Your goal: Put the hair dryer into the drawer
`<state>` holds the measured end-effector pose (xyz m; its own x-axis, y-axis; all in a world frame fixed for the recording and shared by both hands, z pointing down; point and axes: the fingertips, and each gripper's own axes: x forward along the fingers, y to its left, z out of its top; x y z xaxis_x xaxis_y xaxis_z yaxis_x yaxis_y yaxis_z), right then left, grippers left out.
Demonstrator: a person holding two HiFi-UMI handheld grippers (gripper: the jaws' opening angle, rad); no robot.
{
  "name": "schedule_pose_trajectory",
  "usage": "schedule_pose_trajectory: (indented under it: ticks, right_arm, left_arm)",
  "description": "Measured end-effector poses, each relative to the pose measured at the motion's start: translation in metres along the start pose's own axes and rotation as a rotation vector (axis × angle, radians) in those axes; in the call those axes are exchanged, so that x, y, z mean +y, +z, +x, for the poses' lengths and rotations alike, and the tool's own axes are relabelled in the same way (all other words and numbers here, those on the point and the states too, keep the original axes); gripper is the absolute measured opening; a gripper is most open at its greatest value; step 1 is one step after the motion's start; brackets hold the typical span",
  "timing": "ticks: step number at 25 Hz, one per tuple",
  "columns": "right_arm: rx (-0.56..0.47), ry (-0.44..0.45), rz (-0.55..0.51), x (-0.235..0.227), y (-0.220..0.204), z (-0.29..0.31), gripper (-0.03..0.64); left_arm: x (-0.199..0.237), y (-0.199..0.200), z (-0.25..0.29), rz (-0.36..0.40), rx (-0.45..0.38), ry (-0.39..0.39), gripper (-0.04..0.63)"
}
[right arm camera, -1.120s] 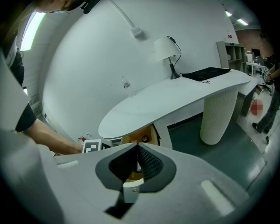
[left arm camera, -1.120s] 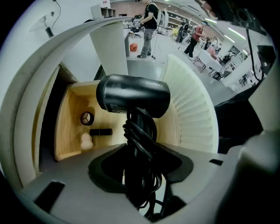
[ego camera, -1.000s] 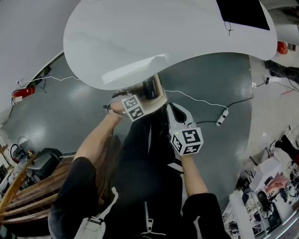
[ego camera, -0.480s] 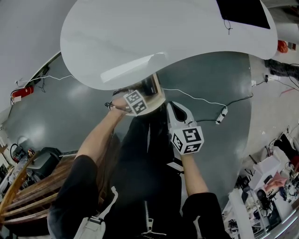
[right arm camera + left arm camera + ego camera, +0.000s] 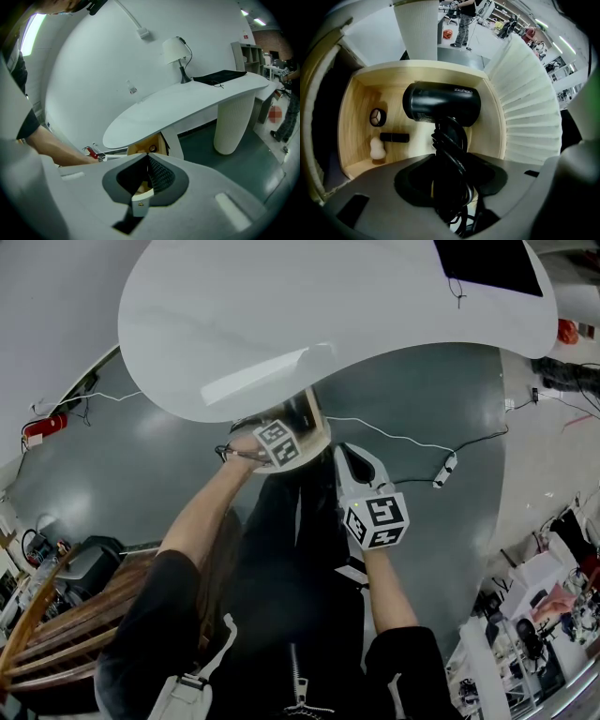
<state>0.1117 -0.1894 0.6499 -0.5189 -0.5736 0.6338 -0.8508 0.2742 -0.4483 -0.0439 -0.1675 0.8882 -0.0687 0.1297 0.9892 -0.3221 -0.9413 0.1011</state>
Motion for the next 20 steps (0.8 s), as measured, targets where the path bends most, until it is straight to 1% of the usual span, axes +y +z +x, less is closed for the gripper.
schedule_pose_trajectory:
  ticks: [5, 9, 15, 20]
  right_arm:
    - [0.006, -0.002, 0.004, -0.001, -0.003, 0.000, 0.003]
    - [0.004, -0.011, 0.011, -0.006, -0.003, -0.001, 0.005]
    - [0.003, -0.012, 0.004, -0.003, -0.003, -0.004, 0.005]
    - [-0.002, -0.012, -0.002, 0.001, -0.002, -0.005, 0.005]
  left_arm:
    - [-0.001, 0.000, 0.006, -0.010, 0.017, -0.008, 0.204]
    - [0.000, 0.003, 0.011, -0.002, 0.030, -0.002, 0.207]
    - [-0.001, -0.001, 0.013, 0.004, 0.058, 0.001, 0.207]
    - [-0.002, -0.002, 0.012, 0.017, 0.082, -0.034, 0.207]
